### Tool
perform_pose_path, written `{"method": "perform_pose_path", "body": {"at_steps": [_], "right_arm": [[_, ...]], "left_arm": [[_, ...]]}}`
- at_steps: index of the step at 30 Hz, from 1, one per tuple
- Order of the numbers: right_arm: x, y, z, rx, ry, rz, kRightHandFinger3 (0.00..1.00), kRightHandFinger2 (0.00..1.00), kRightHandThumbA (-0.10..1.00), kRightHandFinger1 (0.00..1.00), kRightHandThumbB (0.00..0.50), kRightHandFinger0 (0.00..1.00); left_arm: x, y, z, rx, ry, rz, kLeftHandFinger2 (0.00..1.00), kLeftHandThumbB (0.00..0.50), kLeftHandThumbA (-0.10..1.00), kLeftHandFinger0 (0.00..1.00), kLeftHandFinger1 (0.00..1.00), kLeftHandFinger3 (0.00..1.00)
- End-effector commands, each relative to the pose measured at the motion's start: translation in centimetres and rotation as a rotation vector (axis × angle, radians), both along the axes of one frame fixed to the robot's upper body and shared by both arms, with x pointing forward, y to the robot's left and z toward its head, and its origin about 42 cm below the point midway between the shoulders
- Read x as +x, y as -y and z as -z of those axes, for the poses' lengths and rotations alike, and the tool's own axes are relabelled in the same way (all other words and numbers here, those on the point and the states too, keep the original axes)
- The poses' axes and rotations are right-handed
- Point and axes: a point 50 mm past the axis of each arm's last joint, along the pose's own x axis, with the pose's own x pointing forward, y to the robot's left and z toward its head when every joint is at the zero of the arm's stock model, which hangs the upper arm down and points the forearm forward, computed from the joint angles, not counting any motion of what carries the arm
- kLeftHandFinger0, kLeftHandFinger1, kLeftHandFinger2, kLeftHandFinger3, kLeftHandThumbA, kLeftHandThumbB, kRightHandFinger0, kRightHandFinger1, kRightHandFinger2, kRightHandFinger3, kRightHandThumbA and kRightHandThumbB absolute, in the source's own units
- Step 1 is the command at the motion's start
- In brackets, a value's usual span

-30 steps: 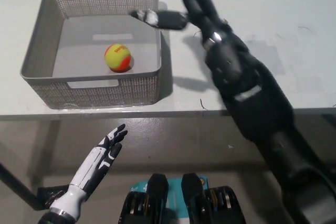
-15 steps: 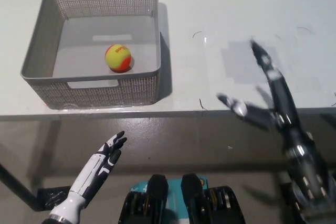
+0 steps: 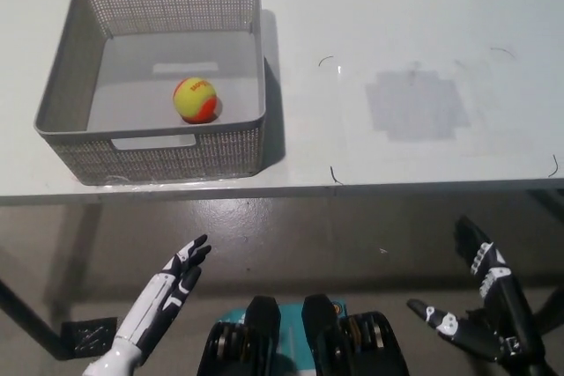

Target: Use the right hand to pick up a tennis ball and put it into a container on the left side

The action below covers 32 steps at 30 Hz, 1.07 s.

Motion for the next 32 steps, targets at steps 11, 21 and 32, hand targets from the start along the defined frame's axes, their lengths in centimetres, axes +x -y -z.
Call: {"method": "perform_pose_path", "body": {"at_steps": [11, 21, 32], "right_arm": [[0.4, -1.7, 1.8, 0.035, -0.045, -0.137, 1.0, 1.0, 1.0, 1.0, 0.238, 1.0], [-0.1, -1.5, 2.7, 0.017, -0.096, -0.157, 1.0, 1.0, 1.0, 1.0, 0.218, 1.0], [0.1, -1.4, 2.7, 0.016, -0.107, -0.166, 1.0, 1.0, 1.0, 1.0, 0.208, 1.0]], "left_arm": [[-1.9, 0.8, 0.5, -0.034, 0.037, -0.06, 1.0, 0.165, 1.0, 1.0, 1.0, 1.0], [-2.9, 1.1, 1.1, -0.047, 0.014, -0.093, 1.0, 0.137, 1.0, 1.0, 1.0, 1.0], [-2.6, 0.9, 1.0, -0.04, 0.016, -0.118, 1.0, 0.155, 1.0, 1.0, 1.0, 1.0]]}}
